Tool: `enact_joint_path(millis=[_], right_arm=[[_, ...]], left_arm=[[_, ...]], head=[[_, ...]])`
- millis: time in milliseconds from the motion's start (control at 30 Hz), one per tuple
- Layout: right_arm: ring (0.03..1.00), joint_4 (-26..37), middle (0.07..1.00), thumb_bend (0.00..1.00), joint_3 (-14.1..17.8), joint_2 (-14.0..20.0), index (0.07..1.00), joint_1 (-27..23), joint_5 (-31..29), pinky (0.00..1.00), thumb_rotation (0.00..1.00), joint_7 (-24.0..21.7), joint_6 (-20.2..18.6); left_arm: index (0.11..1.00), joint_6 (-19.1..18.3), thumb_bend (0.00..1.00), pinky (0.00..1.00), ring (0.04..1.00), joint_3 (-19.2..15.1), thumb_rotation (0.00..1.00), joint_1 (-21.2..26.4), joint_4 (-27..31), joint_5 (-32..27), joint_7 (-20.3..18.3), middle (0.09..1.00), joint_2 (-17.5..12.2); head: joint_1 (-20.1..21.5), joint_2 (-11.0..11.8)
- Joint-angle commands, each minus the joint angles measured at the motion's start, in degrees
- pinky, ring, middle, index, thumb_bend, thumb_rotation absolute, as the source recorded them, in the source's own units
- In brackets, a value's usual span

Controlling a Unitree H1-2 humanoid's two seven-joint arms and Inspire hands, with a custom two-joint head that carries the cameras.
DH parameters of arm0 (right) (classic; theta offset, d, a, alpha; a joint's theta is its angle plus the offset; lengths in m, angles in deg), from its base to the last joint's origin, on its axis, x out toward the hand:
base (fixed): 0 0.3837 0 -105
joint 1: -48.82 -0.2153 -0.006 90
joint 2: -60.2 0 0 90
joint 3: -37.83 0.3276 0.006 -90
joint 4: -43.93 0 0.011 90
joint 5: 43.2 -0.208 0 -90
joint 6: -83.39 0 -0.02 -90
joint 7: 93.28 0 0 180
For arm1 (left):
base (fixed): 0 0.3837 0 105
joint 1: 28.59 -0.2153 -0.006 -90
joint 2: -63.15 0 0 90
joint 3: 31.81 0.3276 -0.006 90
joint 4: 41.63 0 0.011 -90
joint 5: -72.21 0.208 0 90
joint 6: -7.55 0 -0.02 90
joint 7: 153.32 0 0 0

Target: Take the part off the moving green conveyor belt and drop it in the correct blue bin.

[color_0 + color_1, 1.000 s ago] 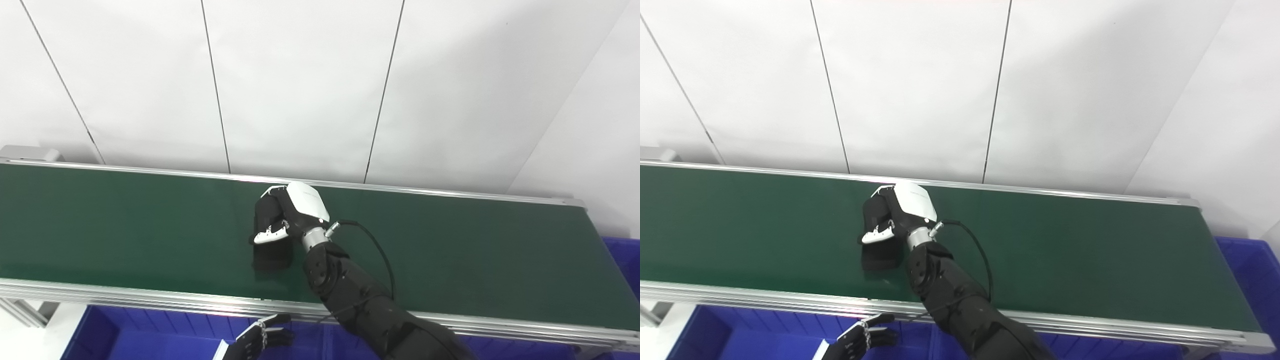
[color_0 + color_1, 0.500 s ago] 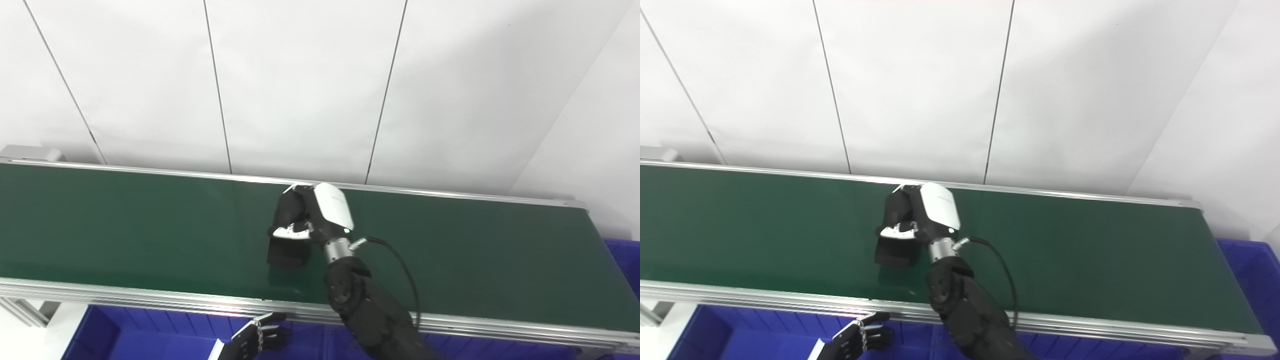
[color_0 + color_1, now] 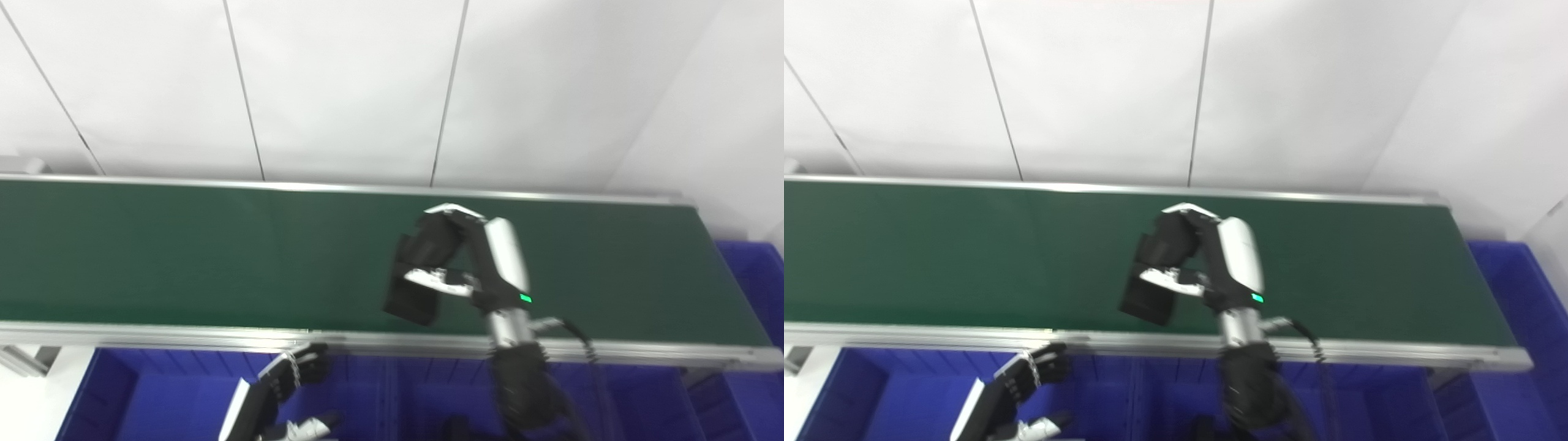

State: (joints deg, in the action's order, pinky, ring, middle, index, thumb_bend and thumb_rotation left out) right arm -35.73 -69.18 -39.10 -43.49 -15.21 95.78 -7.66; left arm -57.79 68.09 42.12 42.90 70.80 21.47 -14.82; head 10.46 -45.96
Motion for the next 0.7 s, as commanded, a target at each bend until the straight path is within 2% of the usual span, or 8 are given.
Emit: enact_joint_path(millis=[0,133,233,333,500,667], right_arm=[[0.42,4.5,0.526,0.49,0.6,0.4,0.536,1.6,-0.2,0.31,0.0,-2.0,-0.6],[0.424,8.3,0.526,0.49,2.0,1.5,0.535,7.7,-0.2,0.3,0.0,-3.3,0.5],[0.414,9.3,0.519,0.49,2.6,2.2,0.543,11.3,0.1,0.3,0.0,-3.7,1.8],[0.413,10.2,0.517,0.49,2.8,3.0,0.546,14.3,0.5,0.3,0.0,-5.1,0.8],[0.413,8.5,0.503,0.49,2.8,4.6,0.55,15.7,2.9,0.31,0.0,-8.0,-0.8],[0.409,5.4,0.493,0.49,1.9,6.0,0.555,14.5,8.3,0.3,0.0,-10.3,-2.0]], left_arm=[[0.735,2.3,0.81,0.67,0.698,-0.4,0.28,0.2,2.3,-1.2,-1.6,0.721,0.3],[0.73,2.3,0.81,0.67,0.714,-1.5,0.26,0.4,3.1,-1.6,-2.8,0.733,0.6],[0.728,2.2,0.82,0.66,0.711,-1.9,0.3,0.5,3.6,-0.1,-2.2,0.733,0.6],[0.724,2.2,0.82,0.65,0.709,-2.2,0.3,0.5,4.4,-0.1,-2.4,0.732,0.4],[0.721,2.2,0.81,0.65,0.701,-2.4,0.27,0.5,5.0,-0.8,-3.0,0.718,0.1],[0.717,2.2,0.81,0.64,0.688,-2.5,0.25,0.3,5.5,-2.3,-3.6,0.709,-0.2]], head=[[-0.1,-0.6],[-0.1,-2.0],[-0.2,-2.6],[0.0,-3.5],[0.1,-4.2],[-0.2,-4.8]])
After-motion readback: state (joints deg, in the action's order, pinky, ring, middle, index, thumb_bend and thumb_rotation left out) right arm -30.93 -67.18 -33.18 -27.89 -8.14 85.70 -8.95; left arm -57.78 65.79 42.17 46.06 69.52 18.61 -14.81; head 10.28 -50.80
